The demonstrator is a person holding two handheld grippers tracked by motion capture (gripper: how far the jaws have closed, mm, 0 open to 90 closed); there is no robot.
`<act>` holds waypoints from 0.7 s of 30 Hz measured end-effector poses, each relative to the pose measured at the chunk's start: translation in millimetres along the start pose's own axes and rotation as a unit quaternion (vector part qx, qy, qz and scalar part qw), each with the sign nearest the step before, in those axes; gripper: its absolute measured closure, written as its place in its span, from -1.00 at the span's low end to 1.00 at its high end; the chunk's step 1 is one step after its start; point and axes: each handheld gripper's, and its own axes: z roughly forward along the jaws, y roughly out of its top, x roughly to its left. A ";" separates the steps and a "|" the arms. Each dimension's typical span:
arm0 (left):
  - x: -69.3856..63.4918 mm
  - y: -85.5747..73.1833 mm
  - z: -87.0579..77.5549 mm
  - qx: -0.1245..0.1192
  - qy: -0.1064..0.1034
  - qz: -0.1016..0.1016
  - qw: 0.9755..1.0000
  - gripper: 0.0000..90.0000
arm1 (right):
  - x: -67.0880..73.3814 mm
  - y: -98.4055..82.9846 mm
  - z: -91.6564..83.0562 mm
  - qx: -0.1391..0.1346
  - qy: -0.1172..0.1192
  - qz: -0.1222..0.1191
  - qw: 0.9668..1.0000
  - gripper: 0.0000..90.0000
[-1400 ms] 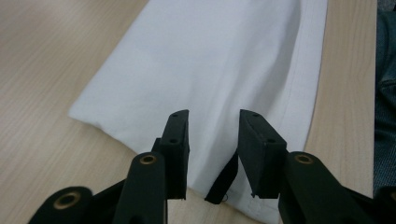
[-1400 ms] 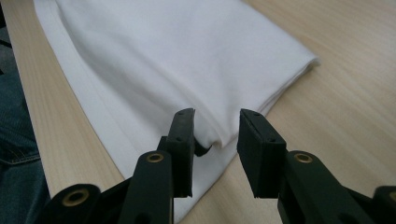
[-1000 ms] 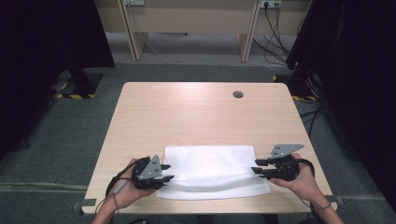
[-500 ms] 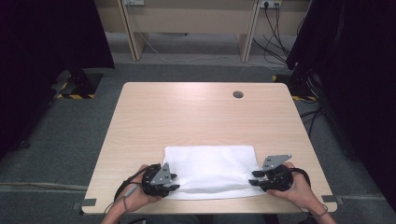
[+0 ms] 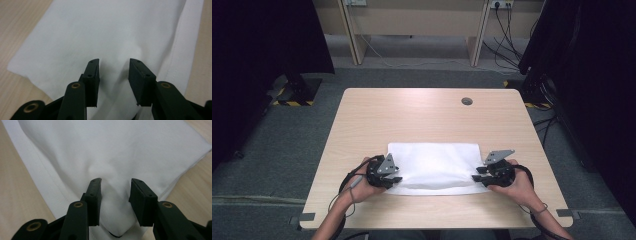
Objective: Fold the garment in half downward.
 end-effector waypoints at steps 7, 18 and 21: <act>25.4 3.4 9.7 0.002 0.018 -0.017 1.000 0.31 | -15.9 15.3 11.6 0.001 -0.019 0.013 1.000 0.35; 21.6 19.7 -1.1 -0.032 0.011 -0.001 0.999 0.20 | -12.6 30.4 2.3 -0.036 -0.006 0.005 0.999 0.29; 14.2 27.9 5.5 -0.037 0.003 0.009 0.999 0.20 | -0.8 40.3 5.5 -0.037 0.004 -0.016 0.999 0.31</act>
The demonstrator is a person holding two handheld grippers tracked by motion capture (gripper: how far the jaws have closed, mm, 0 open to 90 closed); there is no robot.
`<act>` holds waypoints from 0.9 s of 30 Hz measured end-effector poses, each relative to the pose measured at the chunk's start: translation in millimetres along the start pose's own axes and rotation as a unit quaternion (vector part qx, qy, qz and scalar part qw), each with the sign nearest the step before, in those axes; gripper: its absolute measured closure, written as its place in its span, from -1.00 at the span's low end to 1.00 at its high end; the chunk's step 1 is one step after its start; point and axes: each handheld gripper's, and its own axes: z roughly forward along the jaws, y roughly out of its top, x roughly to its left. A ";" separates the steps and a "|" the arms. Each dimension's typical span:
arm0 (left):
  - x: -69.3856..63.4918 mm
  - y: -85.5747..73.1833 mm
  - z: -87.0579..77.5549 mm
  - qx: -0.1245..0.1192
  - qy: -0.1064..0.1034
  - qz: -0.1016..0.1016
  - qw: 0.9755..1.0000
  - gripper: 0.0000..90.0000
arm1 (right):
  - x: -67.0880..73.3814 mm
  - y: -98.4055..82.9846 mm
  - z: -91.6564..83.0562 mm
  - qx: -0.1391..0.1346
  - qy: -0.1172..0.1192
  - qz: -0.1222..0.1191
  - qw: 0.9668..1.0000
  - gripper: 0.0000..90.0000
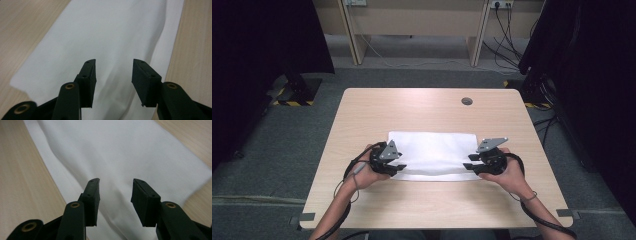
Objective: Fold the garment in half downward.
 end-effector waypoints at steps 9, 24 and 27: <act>1.2 11.1 20.8 -0.011 0.014 -0.015 1.000 0.23 | 10.7 24.5 26.1 0.011 -0.016 0.004 1.000 0.38; -10.5 9.5 30.3 0.001 0.004 -0.011 1.000 0.21 | 27.5 15.2 36.9 0.037 -0.005 -0.017 0.999 0.35; -10.1 14.5 31.3 -0.007 0.008 -0.016 1.000 0.20 | 28.0 22.5 35.2 0.024 -0.008 -0.015 1.000 0.33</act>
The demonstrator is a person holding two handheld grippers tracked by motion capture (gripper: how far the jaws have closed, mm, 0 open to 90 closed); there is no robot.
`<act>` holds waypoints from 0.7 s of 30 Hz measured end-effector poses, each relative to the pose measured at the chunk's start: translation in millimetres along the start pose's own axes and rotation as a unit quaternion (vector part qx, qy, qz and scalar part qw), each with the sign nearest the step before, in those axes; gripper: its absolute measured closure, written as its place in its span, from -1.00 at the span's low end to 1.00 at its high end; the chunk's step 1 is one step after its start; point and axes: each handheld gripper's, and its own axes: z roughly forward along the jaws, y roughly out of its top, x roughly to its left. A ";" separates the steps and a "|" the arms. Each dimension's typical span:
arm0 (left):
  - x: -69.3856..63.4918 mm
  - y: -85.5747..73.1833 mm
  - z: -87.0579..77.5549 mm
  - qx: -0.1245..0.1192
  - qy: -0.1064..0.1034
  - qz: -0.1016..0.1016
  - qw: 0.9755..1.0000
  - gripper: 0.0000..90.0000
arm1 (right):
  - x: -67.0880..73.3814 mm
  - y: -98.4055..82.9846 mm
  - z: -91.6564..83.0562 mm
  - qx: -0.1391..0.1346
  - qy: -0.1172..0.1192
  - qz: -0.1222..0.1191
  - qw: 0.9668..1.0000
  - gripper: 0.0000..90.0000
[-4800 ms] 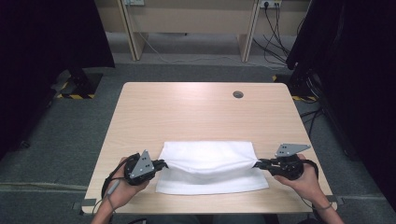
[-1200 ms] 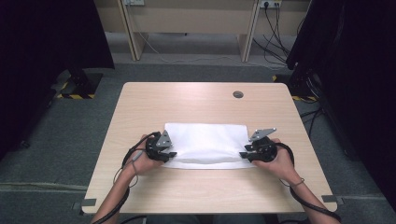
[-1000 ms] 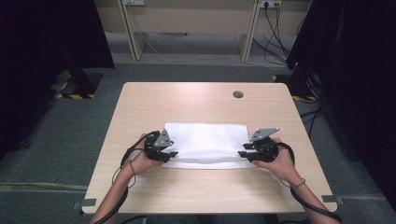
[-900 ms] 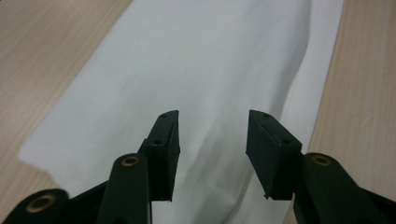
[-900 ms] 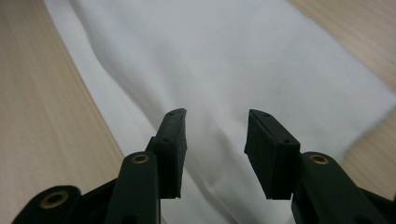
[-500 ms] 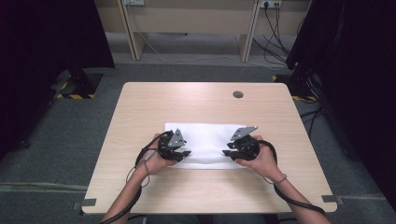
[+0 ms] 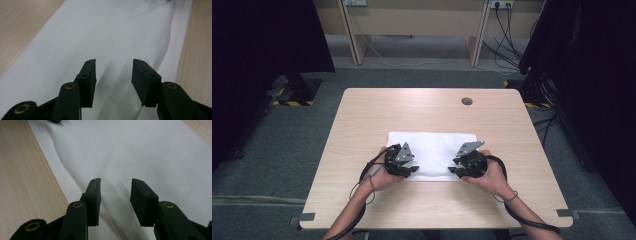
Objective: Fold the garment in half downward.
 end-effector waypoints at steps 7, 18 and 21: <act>-1.9 5.8 9.6 0.006 -0.006 0.003 1.000 0.20 | 3.3 15.5 10.7 -0.002 0.000 0.003 1.000 0.30; -5.4 1.9 8.6 0.008 -0.006 0.002 1.000 0.19 | 12.7 13.2 22.6 0.008 0.009 0.000 1.000 0.28; -4.5 -0.5 -0.1 -0.001 -0.003 -0.003 1.000 0.18 | 10.9 11.1 13.8 0.004 0.011 0.000 1.000 0.27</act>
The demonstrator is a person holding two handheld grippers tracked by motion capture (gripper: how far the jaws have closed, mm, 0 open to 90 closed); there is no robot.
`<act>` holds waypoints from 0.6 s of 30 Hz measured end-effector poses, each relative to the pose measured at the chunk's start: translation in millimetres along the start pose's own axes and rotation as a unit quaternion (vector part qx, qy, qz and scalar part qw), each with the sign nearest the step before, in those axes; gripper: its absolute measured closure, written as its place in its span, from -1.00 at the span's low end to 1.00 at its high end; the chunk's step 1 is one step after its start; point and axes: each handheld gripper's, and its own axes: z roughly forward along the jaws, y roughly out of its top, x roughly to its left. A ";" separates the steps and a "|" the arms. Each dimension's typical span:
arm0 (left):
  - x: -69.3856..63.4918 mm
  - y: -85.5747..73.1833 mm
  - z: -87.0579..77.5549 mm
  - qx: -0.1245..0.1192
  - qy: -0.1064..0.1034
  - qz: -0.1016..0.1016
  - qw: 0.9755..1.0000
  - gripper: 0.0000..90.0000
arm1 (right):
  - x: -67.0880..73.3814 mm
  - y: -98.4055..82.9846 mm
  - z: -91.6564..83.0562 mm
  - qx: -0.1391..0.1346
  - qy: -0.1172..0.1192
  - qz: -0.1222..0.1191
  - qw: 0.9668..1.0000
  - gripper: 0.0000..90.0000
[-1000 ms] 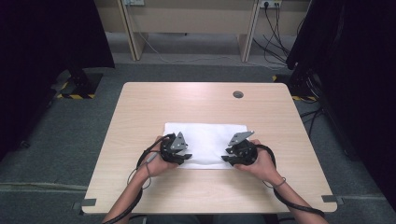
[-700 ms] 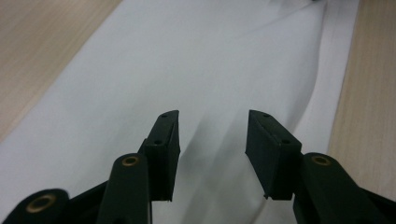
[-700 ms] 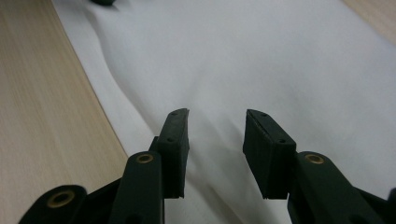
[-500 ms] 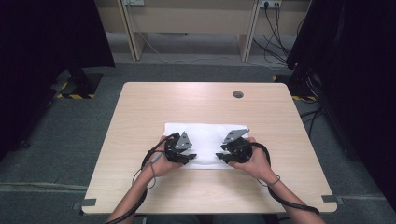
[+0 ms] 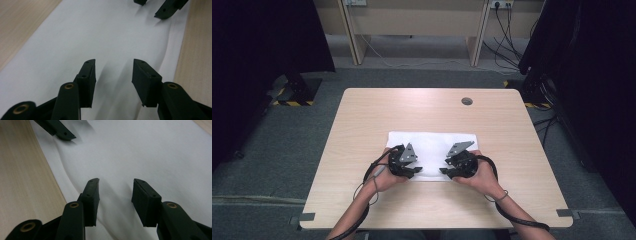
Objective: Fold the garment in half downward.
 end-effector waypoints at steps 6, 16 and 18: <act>11.3 -18.7 -24.8 -0.004 0.021 -0.020 1.000 0.17 | -22.2 -18.7 -31.8 -0.009 -0.025 0.014 1.000 0.27; 24.0 -51.3 -61.0 0.013 0.021 -0.035 0.999 0.16 | -51.8 -65.2 -70.0 -0.007 -0.056 0.043 0.998 0.27; 24.1 -55.3 -62.6 0.017 0.020 -0.035 0.999 0.17 | -51.6 -68.9 -71.2 -0.006 -0.054 0.039 0.998 0.28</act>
